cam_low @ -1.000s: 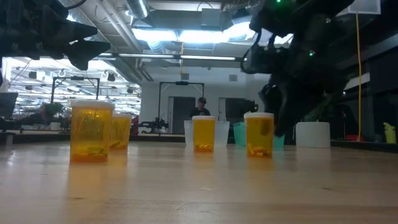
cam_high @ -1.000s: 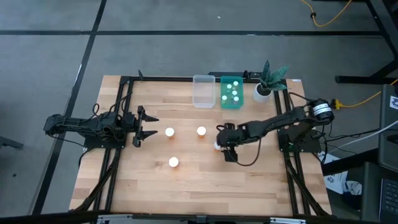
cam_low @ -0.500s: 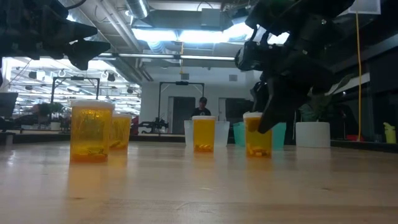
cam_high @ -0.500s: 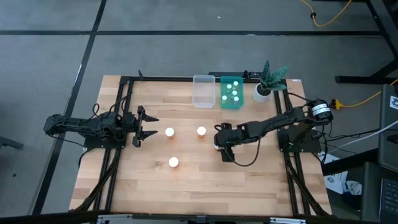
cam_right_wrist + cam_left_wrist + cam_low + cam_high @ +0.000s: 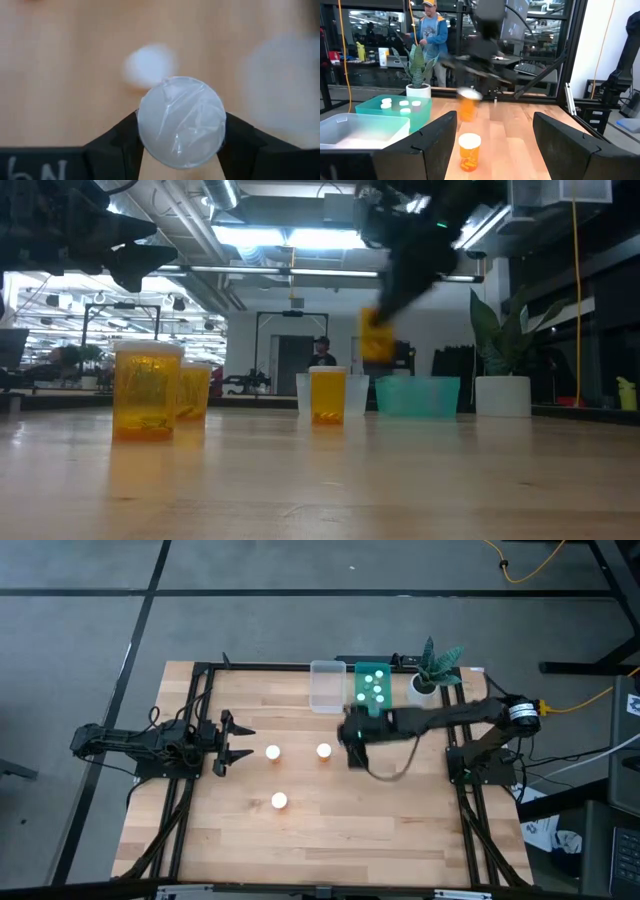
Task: Pick and place medicine bottles into bin by pill shape (circle, oval)
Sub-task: Put the large orange pill bottle into the transparent bin
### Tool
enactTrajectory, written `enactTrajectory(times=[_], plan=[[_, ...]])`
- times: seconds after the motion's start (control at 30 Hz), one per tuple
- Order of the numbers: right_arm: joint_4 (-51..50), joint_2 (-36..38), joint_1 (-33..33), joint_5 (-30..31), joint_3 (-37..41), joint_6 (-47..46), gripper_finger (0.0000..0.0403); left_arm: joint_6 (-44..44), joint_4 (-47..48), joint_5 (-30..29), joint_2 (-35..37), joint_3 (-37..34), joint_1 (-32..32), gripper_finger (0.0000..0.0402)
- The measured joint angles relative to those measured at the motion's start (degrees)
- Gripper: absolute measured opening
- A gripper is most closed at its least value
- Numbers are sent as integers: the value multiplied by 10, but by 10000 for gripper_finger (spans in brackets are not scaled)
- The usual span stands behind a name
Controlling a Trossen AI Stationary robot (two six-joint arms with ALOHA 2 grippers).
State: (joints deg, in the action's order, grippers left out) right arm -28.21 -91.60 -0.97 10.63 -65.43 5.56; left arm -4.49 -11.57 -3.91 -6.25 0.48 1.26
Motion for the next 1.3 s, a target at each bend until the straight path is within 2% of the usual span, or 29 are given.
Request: enactTrajectory(times=[0.1, 0.23, 0.33, 0.57, 0.73, 0.87, 1.13, 1.3], plan=[[11, 0, -53, 33, -48, 50, 197, 0, -1, 0, 0, 0, 0, 254], [107, -11, -132, 29, -88, 101, 198, 0, -1, 1, 0, 0, 0, 254], [136, -39, -190, 26, -114, 115, 199, 0, -1, 2, 0, 0, 0, 254], [111, -174, -286, -70, -200, 115, 200, 1, -1, 2, 0, 0, 0, 254], [56, -272, -314, -137, -289, 112, 200, 1, -1, 2, 0, 0, 0, 254], [24, -324, -322, -140, -336, 111, 201, 0, -1, 2, 0, 0, 0, 254], [19, -356, -327, -153, -346, 99, 204, -14, -1, 2, 0, 0, 0, 254], [19, -354, -327, -153, -346, 99, 235, -14, -1, 2, 0, 0, 0, 254]])
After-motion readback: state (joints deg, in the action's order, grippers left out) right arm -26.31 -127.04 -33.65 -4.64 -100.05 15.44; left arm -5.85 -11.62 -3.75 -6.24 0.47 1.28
